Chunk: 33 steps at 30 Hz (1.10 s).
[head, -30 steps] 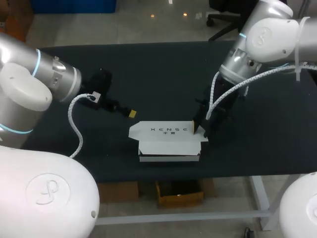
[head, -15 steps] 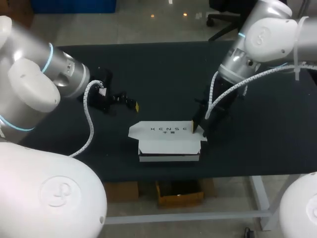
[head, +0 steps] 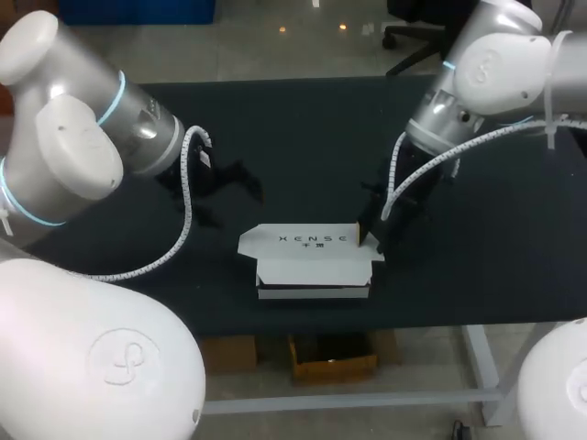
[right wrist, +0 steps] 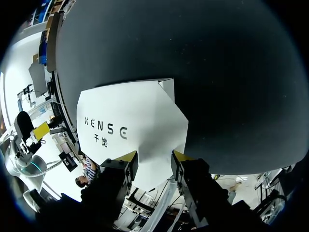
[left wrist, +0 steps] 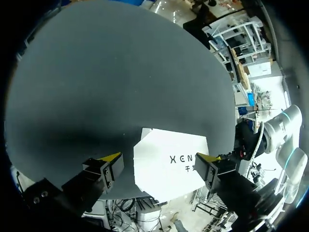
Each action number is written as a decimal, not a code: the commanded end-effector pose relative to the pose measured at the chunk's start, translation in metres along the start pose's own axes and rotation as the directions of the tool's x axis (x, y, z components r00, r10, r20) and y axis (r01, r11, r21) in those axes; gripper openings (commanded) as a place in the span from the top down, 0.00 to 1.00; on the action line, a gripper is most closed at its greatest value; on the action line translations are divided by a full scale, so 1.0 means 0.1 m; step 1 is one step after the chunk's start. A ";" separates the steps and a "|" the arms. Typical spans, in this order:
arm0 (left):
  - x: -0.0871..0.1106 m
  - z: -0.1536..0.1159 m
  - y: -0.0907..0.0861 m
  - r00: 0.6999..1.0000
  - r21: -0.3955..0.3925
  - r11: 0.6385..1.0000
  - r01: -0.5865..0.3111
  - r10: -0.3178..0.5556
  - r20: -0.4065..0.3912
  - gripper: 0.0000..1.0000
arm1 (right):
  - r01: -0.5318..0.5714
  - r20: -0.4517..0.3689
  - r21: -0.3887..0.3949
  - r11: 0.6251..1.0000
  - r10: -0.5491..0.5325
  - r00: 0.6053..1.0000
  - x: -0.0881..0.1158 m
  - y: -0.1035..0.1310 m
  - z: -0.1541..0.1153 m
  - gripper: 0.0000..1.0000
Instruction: Assemble the packaging by folding the flat box into shape, placing the metal phone stand inside, and closing the box properly
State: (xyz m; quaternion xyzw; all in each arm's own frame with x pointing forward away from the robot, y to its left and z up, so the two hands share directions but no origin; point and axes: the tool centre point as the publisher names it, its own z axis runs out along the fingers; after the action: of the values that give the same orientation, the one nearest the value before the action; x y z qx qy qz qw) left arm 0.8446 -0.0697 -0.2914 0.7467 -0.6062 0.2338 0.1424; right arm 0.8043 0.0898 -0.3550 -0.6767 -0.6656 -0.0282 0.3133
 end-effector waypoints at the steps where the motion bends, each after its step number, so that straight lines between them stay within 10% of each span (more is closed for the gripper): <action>1: 0.05 0.00 0.00 0.991 -0.002 1.000 0.002 -0.002 0.137 0.00 | 0.001 -0.009 -0.003 1.000 -0.001 1.000 -0.02 -0.01 0.00 0.58; 13: 0.30 0.10 -0.24 0.973 -0.164 0.986 -0.011 0.048 0.226 0.00 | 0.001 -0.005 -0.007 1.000 -0.001 1.000 -0.02 -0.02 0.01 0.58; 19: 0.31 0.20 -0.33 0.963 -0.301 0.953 0.047 0.037 0.267 0.59 | -0.001 -0.005 -0.007 1.000 0.001 1.000 -0.02 -0.02 0.02 0.58; 33: 0.19 0.32 0.02 0.935 -0.247 0.964 0.096 -0.002 0.355 0.65 | -0.007 -0.001 -0.010 1.000 0.007 1.000 -0.03 -0.02 0.03 0.59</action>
State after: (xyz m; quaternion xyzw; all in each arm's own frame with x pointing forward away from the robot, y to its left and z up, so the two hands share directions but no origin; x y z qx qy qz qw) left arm 0.8629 -0.0989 -0.3143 0.7609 -0.6250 0.0229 0.1726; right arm 0.8026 0.0879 -0.3569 -0.6802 -0.6629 -0.0297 0.3116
